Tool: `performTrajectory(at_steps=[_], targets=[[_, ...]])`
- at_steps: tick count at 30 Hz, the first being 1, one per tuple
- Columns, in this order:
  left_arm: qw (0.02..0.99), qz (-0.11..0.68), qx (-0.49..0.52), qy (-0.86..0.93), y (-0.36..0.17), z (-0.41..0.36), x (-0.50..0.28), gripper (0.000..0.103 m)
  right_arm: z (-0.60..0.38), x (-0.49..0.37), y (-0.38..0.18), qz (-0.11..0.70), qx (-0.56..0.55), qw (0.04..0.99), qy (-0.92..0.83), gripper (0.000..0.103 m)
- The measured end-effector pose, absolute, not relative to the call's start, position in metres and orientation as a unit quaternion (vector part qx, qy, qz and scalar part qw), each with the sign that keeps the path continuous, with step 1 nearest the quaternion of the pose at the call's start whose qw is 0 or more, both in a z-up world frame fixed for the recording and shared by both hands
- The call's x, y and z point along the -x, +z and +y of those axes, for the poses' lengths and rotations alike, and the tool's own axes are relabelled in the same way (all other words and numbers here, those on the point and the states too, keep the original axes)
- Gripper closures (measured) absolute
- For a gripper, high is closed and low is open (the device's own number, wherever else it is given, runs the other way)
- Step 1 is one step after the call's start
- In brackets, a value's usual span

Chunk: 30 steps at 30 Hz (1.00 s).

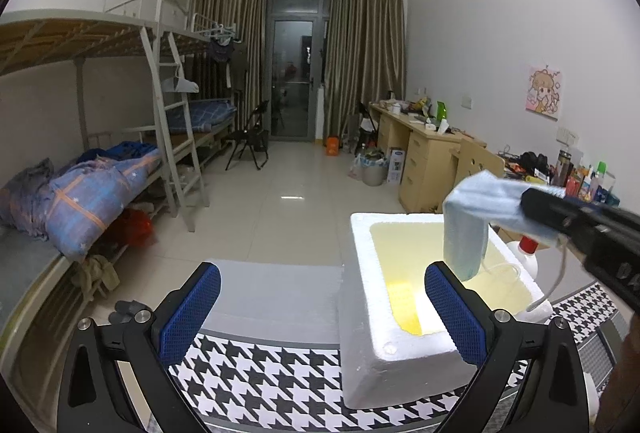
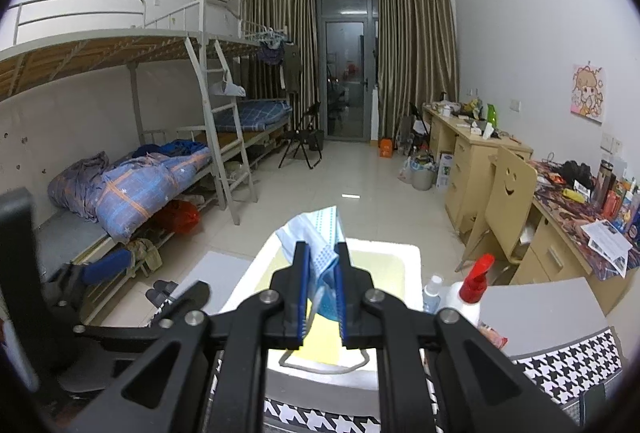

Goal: Organize soft objects
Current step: 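Lower the blue mask into the foam box and open the right gripper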

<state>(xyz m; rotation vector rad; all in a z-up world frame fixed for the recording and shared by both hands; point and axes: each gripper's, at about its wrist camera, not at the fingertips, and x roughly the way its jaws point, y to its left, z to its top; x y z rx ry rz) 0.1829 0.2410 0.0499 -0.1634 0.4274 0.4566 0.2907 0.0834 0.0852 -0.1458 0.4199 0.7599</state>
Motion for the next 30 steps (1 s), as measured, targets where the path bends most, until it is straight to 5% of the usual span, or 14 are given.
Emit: performTrajectory(at_steps=[15, 16, 20, 21, 30], targets=[[0.946, 0.217, 0.067, 0.232, 0.043, 0.243, -0.182, 0.001, 0.099, -0.326, 0.056, 0.275, 0.069, 0.89, 0.357, 0.087], [0.945, 0.218, 0.069, 0.232, 0.043, 0.244, -0.182, 0.001, 0.1, -0.329, 0.052, 0.284, 0.071, 0.889, 0.352, 0.085], [0.946, 0.22, 0.07, 0.228, 0.043, 0.245, -0.182, 0.001, 0.102, -0.337, 0.042, 0.317, 0.073, 0.885, 0.333, 0.036], [0.946, 0.22, 0.069, 0.23, 0.043, 0.245, -0.182, 0.001, 0.1, -0.337, 0.041, 0.319, 0.07, 0.884, 0.334, 0.031], [0.944, 0.224, 0.066, 0.232, 0.044, 0.245, -0.182, 0.001, 0.091, -0.33, 0.048, 0.313, 0.071, 0.884, 0.339, 0.026]])
